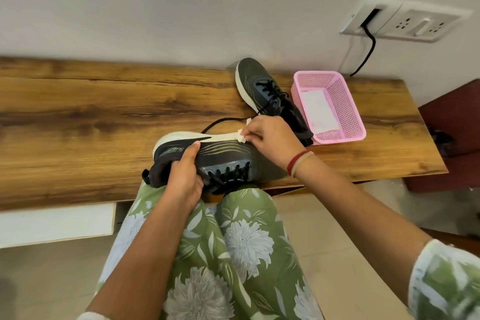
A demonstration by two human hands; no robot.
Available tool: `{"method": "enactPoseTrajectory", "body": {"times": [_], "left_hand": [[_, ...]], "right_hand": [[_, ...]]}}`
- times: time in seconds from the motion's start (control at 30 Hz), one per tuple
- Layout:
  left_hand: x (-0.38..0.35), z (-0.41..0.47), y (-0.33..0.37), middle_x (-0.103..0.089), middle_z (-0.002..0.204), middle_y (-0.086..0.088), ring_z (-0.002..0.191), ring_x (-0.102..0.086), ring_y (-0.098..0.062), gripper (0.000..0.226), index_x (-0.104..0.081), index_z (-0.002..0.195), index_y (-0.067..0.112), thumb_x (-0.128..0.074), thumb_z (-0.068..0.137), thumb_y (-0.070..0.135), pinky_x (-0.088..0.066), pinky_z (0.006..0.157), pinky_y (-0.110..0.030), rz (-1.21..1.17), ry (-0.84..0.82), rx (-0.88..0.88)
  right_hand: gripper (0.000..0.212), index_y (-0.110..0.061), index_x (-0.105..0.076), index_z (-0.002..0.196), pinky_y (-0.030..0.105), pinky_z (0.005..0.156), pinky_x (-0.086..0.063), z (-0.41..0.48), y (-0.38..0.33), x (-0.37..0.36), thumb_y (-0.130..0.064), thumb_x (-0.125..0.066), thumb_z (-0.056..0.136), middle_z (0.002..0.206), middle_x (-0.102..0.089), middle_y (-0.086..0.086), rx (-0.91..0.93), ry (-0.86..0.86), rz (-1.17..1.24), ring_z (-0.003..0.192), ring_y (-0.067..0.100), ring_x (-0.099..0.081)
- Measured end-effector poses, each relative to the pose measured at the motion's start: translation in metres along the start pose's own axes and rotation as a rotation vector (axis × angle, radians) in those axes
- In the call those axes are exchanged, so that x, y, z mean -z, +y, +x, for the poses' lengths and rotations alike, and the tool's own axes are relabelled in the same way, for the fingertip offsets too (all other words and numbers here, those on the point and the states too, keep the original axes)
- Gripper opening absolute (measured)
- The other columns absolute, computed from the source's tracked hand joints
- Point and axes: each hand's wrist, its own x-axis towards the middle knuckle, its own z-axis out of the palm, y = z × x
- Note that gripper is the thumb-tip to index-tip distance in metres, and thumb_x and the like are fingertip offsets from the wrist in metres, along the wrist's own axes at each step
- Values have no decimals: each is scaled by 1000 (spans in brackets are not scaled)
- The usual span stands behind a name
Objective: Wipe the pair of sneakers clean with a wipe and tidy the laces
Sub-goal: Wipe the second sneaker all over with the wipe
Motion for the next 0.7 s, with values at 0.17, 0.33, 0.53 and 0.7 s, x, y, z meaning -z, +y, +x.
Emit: {"method": "enactPoseTrajectory", "body": {"times": [0.17, 0.33, 0.53, 0.7], "left_hand": [[-4, -1, 1, -70, 105, -13, 96, -67, -21, 16, -61, 101, 6, -59, 92, 19, -51, 93, -41, -14, -10, 1], [-1, -2, 1, -69, 107, -14, 102, -66, -25, 20, -61, 105, 6, -60, 91, 20, -48, 98, -44, 10, -16, 0], [-1, -5, 3, -70, 98, -10, 93, -68, -21, 13, -61, 97, 7, -58, 93, 20, -49, 96, -45, 9, -17, -9], [-5, -7, 4, -69, 99, -11, 96, -67, -23, 11, -60, 94, 8, -58, 93, 19, -49, 95, -45, 6, -1, -13]], "right_hand": [[13, -6, -73, 92, 27, 83, -46, -52, 45, -6, -3, -64, 82, 95, -69, 9, -107, 198, 6, 88, 25, -63], [15, -6, -72, 89, 24, 74, -45, -82, 56, -8, 3, -66, 79, 88, -69, 8, -161, 241, 64, 81, 22, -64], [14, -9, -73, 92, 20, 83, -42, -43, 31, -6, -3, -63, 82, 94, -66, 1, -142, 277, 155, 86, 12, -58], [15, -6, -72, 93, 25, 78, -45, -76, 59, -20, 0, -62, 83, 92, -69, 9, -275, 301, 118, 85, 22, -63]]}}
